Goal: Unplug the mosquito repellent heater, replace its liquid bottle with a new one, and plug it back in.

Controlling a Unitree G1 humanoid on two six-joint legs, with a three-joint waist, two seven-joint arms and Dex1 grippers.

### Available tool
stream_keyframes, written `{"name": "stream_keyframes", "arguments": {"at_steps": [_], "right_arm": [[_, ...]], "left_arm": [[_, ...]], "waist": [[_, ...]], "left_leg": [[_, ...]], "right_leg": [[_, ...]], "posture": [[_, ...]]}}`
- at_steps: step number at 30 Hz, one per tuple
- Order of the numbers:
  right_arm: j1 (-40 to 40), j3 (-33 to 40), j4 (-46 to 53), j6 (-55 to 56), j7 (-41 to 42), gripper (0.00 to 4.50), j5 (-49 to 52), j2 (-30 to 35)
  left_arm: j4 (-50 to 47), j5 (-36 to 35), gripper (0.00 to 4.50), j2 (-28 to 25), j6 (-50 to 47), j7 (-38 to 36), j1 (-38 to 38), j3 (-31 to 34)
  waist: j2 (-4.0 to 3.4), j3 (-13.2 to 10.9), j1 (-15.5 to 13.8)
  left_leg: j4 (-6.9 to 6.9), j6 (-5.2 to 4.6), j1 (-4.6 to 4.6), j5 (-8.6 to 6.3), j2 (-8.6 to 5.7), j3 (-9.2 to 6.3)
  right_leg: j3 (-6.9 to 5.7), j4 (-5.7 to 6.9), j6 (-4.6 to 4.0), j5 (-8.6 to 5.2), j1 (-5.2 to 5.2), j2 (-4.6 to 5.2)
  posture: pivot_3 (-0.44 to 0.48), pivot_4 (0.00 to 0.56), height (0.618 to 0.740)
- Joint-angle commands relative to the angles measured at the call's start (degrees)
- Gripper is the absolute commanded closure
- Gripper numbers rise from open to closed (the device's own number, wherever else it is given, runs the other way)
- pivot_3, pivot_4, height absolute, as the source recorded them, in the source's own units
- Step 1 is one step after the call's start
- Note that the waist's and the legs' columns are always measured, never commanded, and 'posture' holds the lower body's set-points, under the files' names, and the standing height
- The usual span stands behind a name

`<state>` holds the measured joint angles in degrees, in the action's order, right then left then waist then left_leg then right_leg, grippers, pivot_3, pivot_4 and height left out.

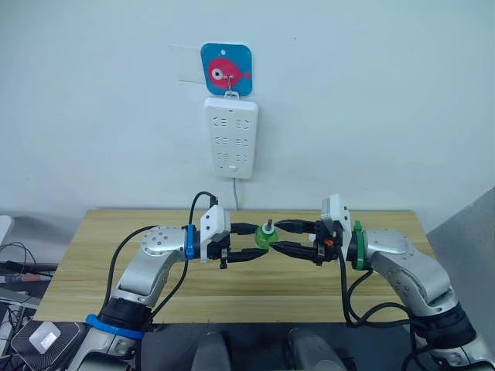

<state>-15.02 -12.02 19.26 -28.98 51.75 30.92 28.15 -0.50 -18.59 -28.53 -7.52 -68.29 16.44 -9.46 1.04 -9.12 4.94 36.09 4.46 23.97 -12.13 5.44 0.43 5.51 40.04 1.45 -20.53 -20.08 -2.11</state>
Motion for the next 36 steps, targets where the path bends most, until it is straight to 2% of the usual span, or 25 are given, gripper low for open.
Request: {"name": "stream_keyframes", "arguments": {"at_steps": [1,14,17,20,28,30,31,35,36], "right_arm": [[-0.8,0.07,0.41,0.49,-0.01,2.11,-0.06,-0.98],[-1.92,-0.25,-1.04,1.19,-1.34,2.11,-1.78,-5.48],[-1.73,-0.34,-0.93,1.19,-1.13,2.73,-1.76,-5.7],[-1.34,-0.5,-0.92,1.64,-0.97,3.67,-2.27,-5.65],[-1.89,2.42,-0.7,-0.44,-3.09,3.66,0.25,-6.7],[-2.74,6.51,-1.19,-4.02,-6.51,3.66,3.57,-7.91],[-3.01,8.36,-1.33,-5.84,-8.14,3.66,5.27,-8.43],[-4.17,17.07,-1.82,-14.56,-16.91,3.66,15.17,-11.67],[-4.64,19.67,-2.14,-17.07,-19.97,3.66,18.71,-12.78]], "left_arm": [[-3.05,-1.77,2.34,0.12,-0.13,-0.02,-0.32,0.43],[-4.18,-2.69,2.34,0.19,-1.82,0.76,-0.56,0.59],[-4.49,-3.45,2.34,0.6,-3.23,1.45,-0.36,0.75],[-4.43,-3.38,2.34,0.79,-3.39,1.59,-0.13,0.61],[-4.48,-3.13,2.34,1.97,-3.71,3.56,0.3,1.22],[-5.24,-5.28,1.6,3.29,-4.84,4.7,0.53,2.7],[-5.75,-5.96,1.37,3.83,-5.12,5.38,0.57,3.2],[-7.41,-4.59,0.08,6.12,-2.03,9.34,0.45,3.67],[-7.58,-3.94,0.0,7.08,-0.79,10.71,0.58,3.76]], "waist": [[0.0,0.0,-0.04],[0.0,0.0,-0.13],[0.0,-0.01,-0.13],[0.0,-0.01,-0.13],[0.0,-0.01,-0.13],[0.0,-0.02,-0.14],[0.0,-0.02,-0.14],[0.0,-0.02,-0.14],[0.0,-0.02,-0.14]], "left_leg": [[0.0,0.0,0.0,0.0,0.0,0.0],[0.0,0.0,-0.01,0.0,0.0,-0.01],[0.0,-0.01,-0.01,0.0,0.0,-0.02],[0.0,-0.01,-0.01,0.0,0.0,-0.01],[-0.01,-0.01,-0.01,0.0,0.0,-0.01],[-0.01,-0.01,-0.01,0.0,0.0,-0.01],[-0.01,-0.01,0.0,-0.01,0.0,-0.01],[-0.02,-0.01,0.0,0.0,0.01,-0.01],[-0.02,-0.01,0.0,0.0,0.01,-0.01]], "right_leg": [[0.0,0.0,0.0,0.0,0.0,0.0],[-0.01,0.02,0.0,0.0,0.0,0.0],[-0.01,0.01,0.0,0.0,0.0,0.0],[-0.01,0.02,0.0,0.0,0.0,0.0],[0.0,0.01,0.0,0.0,0.0,-0.01],[0.0,0.01,0.0,0.0,0.0,-0.01],[0.0,0.01,0.0,0.0,0.01,0.0],[0.01,0.01,0.0,0.0,0.02,0.0],[0.01,0.0,0.0,0.0,0.02,0.0]], "posture": [[-0.077,0.125,0.74],[-0.071,0.135,0.74],[-0.074,0.141,0.74],[-0.075,0.141,0.74],[-0.079,0.147,0.74],[-0.081,0.151,0.74],[-0.081,0.151,0.74],[-0.086,0.154,0.74],[-0.088,0.154,0.74]]}}
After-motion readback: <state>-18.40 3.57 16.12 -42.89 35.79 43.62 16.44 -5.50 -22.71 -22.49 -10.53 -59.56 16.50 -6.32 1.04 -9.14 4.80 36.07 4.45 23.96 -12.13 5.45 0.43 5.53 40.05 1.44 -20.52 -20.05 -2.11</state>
